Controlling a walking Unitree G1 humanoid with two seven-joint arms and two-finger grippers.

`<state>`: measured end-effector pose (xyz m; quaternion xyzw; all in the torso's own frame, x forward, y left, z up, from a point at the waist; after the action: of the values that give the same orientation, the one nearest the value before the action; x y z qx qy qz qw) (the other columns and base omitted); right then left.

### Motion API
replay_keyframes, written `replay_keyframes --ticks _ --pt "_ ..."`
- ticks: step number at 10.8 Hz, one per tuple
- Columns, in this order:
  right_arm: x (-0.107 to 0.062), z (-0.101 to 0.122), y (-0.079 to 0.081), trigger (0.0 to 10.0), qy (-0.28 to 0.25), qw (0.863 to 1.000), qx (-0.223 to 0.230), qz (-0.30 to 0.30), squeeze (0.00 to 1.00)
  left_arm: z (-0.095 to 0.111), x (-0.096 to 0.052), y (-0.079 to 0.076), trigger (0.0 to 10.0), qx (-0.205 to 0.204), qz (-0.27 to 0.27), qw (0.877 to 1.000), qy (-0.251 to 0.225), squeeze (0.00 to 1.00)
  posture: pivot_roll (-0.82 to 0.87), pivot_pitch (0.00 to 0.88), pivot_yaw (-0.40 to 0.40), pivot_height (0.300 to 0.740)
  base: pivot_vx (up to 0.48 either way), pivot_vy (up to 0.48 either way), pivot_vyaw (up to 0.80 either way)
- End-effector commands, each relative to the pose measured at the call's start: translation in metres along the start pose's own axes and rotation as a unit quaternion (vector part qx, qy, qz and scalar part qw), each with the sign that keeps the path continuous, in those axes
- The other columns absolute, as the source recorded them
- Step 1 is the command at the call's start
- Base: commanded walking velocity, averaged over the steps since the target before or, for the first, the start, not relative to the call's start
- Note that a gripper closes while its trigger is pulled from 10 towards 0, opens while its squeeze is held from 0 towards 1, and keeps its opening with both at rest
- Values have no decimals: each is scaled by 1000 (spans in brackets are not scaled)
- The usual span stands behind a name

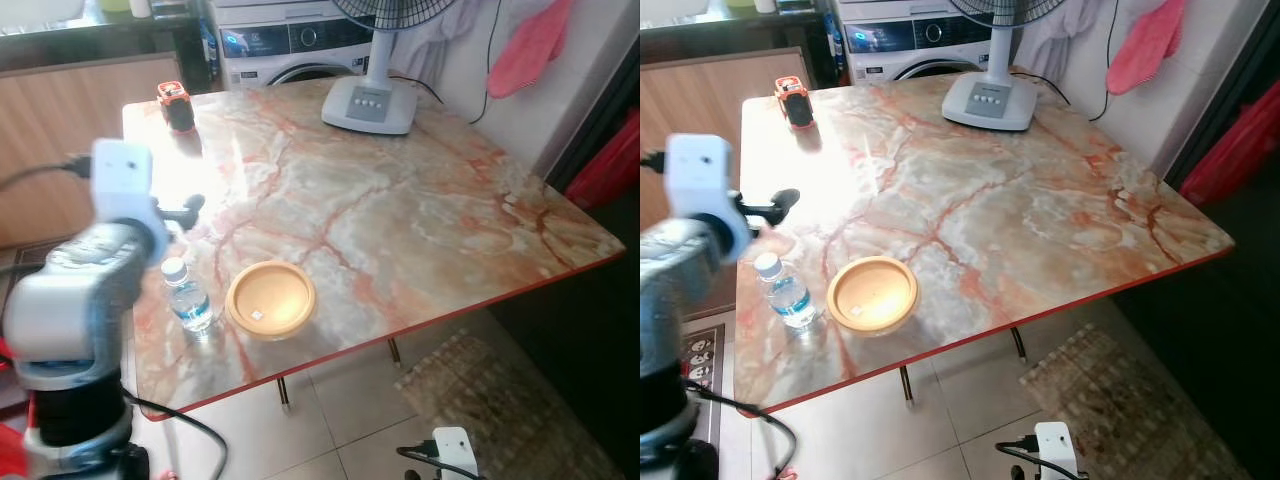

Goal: Restocking fridge

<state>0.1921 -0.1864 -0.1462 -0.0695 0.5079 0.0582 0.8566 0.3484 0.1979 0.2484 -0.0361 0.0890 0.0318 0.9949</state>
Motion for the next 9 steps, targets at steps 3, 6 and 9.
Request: replay_keyframes --ticks 3,6,9 --pt "0 -2 -2 10000 5 1000 -18 0 0 -15 -11 -21 10000 13 -88 996 30 0 100 62 -49 740 0 0 0" --pt "0 -2 -2 10000 6 1000 -29 2 0 -16 -16 -20 10000 19 -113 992 46 0 103 64 -53 740 0 0 0" --pt "-1 -2 -3 10000 6 999 -36 4 0 -41 -27 -25 10000 60 -151 982 93 0 100 64 -54 740 0 0 0"
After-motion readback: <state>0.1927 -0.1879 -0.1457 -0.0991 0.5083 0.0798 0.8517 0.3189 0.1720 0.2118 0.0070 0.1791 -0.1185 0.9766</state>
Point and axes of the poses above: a point about 5 cm out from each wrist's last joint towards the gripper, its own x axis pointing out of the wrist towards the gripper, its own z axis along the axis of the wrist's last joint, y = z × x, the point moved 6 cm from there along x, pointing out of the wrist towards the gripper, and after that the axes turned 9 degrees about -x, right-handed, at the moved point
